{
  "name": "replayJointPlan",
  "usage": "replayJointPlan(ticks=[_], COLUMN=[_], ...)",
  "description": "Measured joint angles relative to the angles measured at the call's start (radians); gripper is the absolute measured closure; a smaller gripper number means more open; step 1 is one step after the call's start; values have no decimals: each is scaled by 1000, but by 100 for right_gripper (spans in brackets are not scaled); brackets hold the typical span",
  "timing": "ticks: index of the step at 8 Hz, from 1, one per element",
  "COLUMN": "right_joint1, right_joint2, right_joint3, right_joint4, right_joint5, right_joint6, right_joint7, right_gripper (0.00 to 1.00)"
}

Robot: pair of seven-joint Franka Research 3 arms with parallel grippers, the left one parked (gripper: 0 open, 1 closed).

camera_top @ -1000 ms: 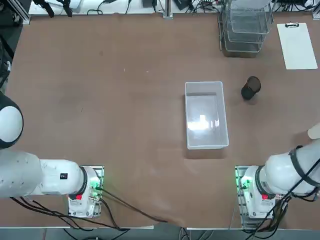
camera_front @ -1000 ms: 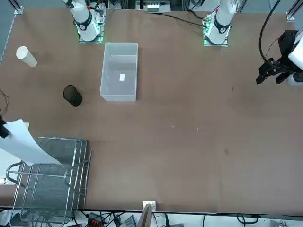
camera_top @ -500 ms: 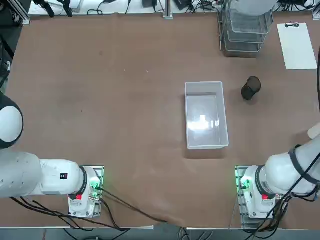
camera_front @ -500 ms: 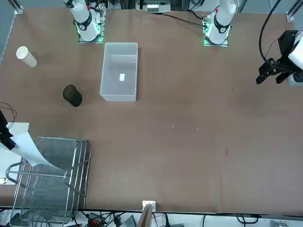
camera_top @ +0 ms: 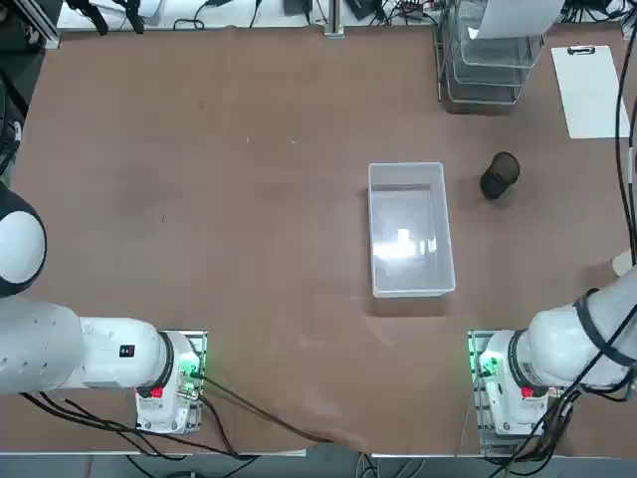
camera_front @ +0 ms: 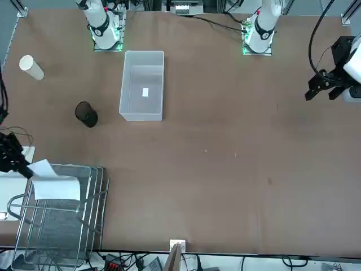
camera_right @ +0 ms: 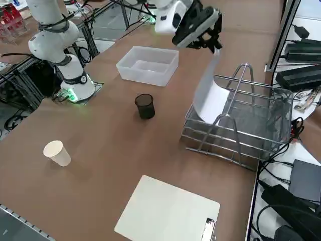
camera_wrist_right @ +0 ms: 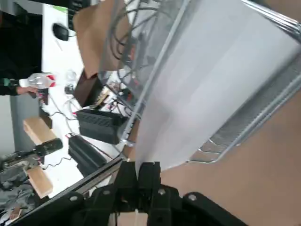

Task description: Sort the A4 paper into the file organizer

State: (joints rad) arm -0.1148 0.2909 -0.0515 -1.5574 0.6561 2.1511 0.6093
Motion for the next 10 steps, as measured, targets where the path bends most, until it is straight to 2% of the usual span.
replayJointPlan(ticks=[4, 10], right_joint1=[0, 29], right_joint2=[-22, -8], right_joint3=[-1, 0], right_joint4=[-105, -216], right_joint5=[0, 0], right_joint6=[23, 191], right_joint7=[0, 2], right_gripper=[98, 98])
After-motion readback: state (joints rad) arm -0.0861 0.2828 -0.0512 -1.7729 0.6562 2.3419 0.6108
